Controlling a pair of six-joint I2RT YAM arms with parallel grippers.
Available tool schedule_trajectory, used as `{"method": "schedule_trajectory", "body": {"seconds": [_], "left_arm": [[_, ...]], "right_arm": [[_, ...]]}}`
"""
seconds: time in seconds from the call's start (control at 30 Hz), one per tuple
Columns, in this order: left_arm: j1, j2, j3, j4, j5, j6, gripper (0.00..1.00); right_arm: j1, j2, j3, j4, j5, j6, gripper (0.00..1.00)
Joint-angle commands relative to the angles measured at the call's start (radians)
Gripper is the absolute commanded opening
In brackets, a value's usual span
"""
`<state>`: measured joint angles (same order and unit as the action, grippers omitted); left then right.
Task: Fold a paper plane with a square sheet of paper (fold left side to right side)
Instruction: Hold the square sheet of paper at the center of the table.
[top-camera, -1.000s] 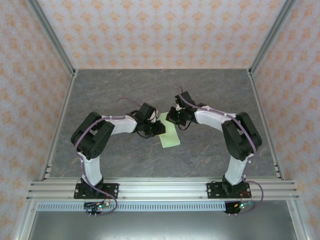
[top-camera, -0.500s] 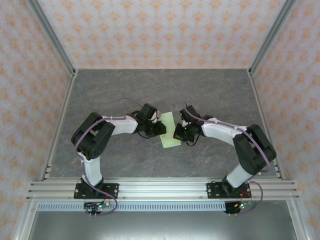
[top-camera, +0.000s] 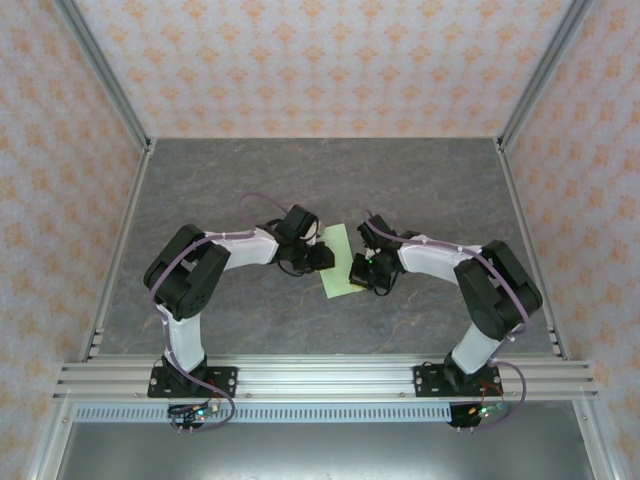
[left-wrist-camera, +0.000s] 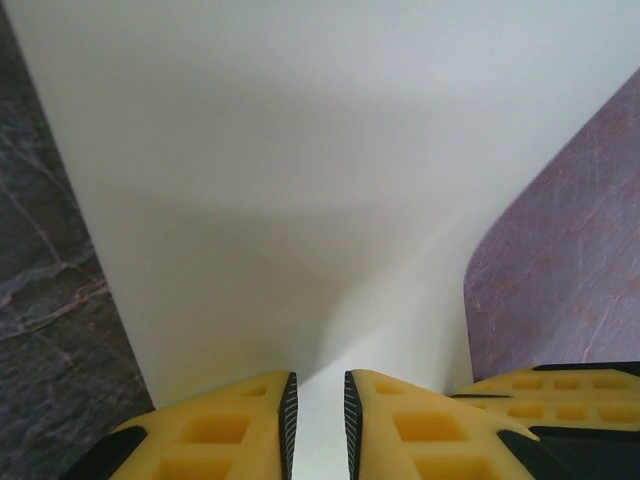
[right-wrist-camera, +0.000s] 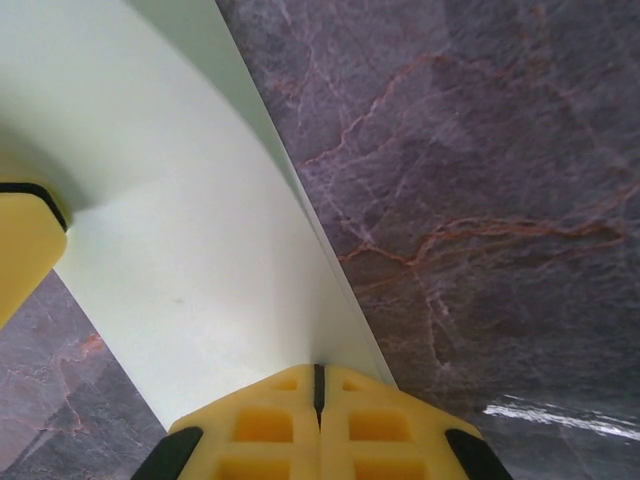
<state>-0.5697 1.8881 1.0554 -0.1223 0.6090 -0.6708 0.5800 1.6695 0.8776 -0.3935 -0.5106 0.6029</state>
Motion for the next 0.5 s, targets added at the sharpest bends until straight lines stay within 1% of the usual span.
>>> {"method": "schedule_trajectory", "body": {"seconds": [0.0, 0.17, 0.2, 0.47], "left_arm": [[0.006, 0.012, 0.044, -0.061, -0.031, 0.038, 0.24], [0.027, 0.015, 0.082, -0.092, -0.037, 0.064, 0.25], [0.029, 0.046, 0.089, -0.095, -0.035, 0.068, 0.25], [0.029, 0.083, 0.111, -0.097, -0.033, 0.073, 0.25]], "right_arm": [[0.001, 0.043, -0.012, -0.114, 0.088, -0.025, 0.03], [0.001, 0.053, -0.011, -0.119, 0.092, -0.029, 0.03], [0.001, 0.05, -0.011, -0.112, 0.092, -0.029, 0.03], [0.001, -0.018, 0.019, -0.045, 0.062, -0.032, 0.04]]}}
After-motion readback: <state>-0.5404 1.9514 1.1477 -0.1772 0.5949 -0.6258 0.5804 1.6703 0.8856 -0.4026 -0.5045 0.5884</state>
